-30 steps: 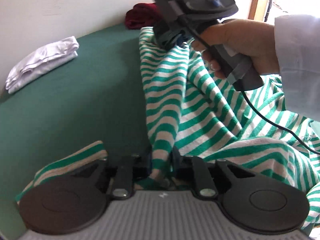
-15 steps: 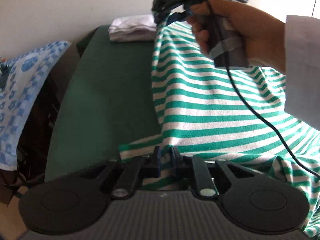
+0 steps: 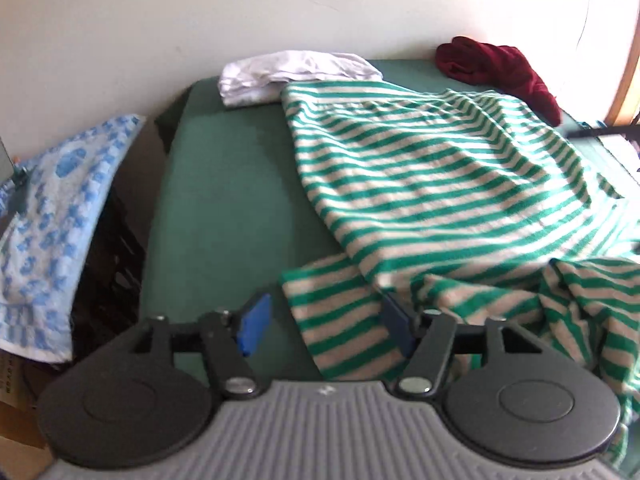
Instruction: Fold clothes
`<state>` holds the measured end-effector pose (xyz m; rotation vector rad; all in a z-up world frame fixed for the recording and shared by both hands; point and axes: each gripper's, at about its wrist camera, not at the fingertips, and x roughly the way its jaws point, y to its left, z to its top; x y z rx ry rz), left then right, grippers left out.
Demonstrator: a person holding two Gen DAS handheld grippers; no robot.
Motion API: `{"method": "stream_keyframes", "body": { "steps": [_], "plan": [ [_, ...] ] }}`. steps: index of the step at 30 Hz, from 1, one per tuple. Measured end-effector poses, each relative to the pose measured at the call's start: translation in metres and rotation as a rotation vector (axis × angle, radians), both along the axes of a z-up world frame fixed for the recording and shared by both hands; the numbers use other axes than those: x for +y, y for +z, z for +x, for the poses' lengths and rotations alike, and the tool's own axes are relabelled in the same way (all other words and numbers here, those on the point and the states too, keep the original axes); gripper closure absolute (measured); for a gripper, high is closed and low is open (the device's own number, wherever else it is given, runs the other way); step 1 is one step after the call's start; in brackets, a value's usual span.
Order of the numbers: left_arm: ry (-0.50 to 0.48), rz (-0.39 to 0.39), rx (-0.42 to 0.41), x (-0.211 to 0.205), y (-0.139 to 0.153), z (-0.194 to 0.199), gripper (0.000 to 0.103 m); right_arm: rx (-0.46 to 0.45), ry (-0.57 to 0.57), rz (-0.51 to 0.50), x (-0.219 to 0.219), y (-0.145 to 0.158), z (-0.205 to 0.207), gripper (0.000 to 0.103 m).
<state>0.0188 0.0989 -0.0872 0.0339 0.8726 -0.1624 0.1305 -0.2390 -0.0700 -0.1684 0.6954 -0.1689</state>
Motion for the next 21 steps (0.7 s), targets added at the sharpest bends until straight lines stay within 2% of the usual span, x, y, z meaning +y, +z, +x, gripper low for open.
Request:
{"method": "stream_keyframes", "body": {
  "steps": [2, 4, 6, 9, 10, 11, 13, 14, 16, 17, 20, 21],
  "plan": [
    [-0.038, -0.025, 0.029, -0.008, -0.006, -0.005, 0.027, 0.079, -0.124, -0.057, -0.056, -0.020, -0.029, 0.034],
    [-0.069, -0.021, 0.051, -0.021, -0.012, -0.008, 0.025, 0.125, -0.197, 0.002, -0.096, -0.032, -0.049, 0.035],
    [-0.093, -0.005, 0.066, -0.034, -0.014, -0.009, 0.025, 0.105, -0.218, 0.136, -0.120, -0.038, -0.062, 0.037],
    [-0.102, 0.067, 0.070, -0.053, -0.014, -0.012, 0.026, 0.075, -0.189, 0.181, -0.125, -0.044, -0.069, 0.067],
    [-0.090, 0.097, 0.064, -0.057, -0.013, -0.014, 0.026, 0.070, -0.183, 0.148, -0.124, -0.044, -0.068, 0.085],
    [-0.069, 0.128, 0.055, -0.060, -0.012, -0.018, 0.021, 0.065, -0.177, 0.115, -0.122, -0.045, -0.067, 0.089],
    [-0.024, 0.173, 0.039, -0.063, -0.009, -0.026, 0.014, 0.051, -0.225, 0.118, -0.130, -0.049, -0.068, 0.089],
    [0.003, 0.170, 0.035, -0.062, -0.007, -0.032, 0.012, 0.042, -0.244, 0.137, -0.135, -0.049, -0.072, 0.075],
    [0.056, 0.168, 0.021, -0.062, -0.001, -0.045, 0.011, 0.020, -0.263, 0.176, -0.141, -0.045, -0.082, 0.058],
    [0.082, 0.167, 0.013, -0.063, 0.001, -0.052, 0.010, 0.002, -0.245, 0.205, -0.141, -0.039, -0.092, 0.052],
    [0.119, 0.144, -0.028, -0.075, 0.013, -0.074, 0.008, -0.026, -0.134, 0.335, -0.136, -0.024, -0.126, 0.043],
    [0.129, 0.135, -0.044, -0.080, 0.017, -0.081, 0.006, -0.030, -0.088, 0.385, -0.134, -0.019, -0.138, 0.043]
  ]
}}
